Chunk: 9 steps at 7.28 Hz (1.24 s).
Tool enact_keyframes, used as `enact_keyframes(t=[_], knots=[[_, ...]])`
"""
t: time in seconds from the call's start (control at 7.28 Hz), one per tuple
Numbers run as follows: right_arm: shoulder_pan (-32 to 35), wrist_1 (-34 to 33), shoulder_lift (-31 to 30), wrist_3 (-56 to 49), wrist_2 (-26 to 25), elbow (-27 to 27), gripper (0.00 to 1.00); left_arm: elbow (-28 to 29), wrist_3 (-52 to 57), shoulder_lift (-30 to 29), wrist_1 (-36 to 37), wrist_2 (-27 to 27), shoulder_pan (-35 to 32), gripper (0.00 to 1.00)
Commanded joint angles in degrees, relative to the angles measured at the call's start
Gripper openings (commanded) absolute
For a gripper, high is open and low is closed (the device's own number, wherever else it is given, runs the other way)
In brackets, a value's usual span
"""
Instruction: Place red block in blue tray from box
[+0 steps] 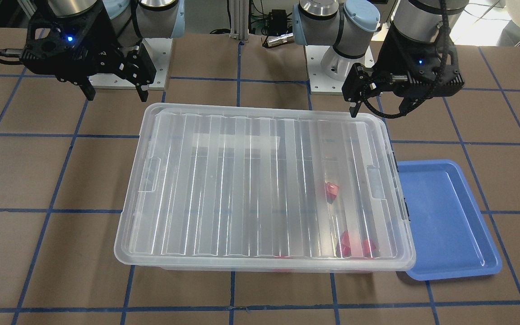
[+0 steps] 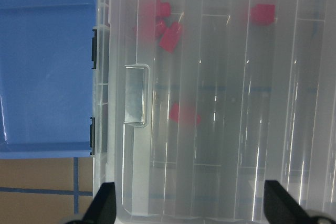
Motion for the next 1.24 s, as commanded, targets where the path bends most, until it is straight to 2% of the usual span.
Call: enact_keyframes(t=[0.0,0.41,0.55,0.69,0.82,1.1], knots=[[0.0,0.18,0.0,0.09,-0.04,0.0,1.0,0.06,0.0,-0.26,0.0,0.0,-0.01,1.0],[-0.52,0.36,0.26,-0.17,-0.13,1.05,1.0,0.15,0.0,-0.35,0.0,0.0,-0.01,1.0],[-0.79,0.27,0.09,-0.17,-0.13,2.54,1.0,0.15,0.0,-0.44,0.0,0.0,-0.01,1.0],[-0.44,-0.43,0.09,-1.65,-2.48,5.42,1.0,0.15,0.0,-0.27,0.0,0.09,-0.01,1.0],[-0.35,-4.44,0.26,-3.06,-5.02,9.8,1.0,0.06,0.0,-0.44,0.0,0.09,-0.01,1.0],[-0.53,-18.83,2.27,-3.78,-5.31,19.99,1.0,0.06,0.0,-0.35,0.0,0.09,-0.01,1.0]])
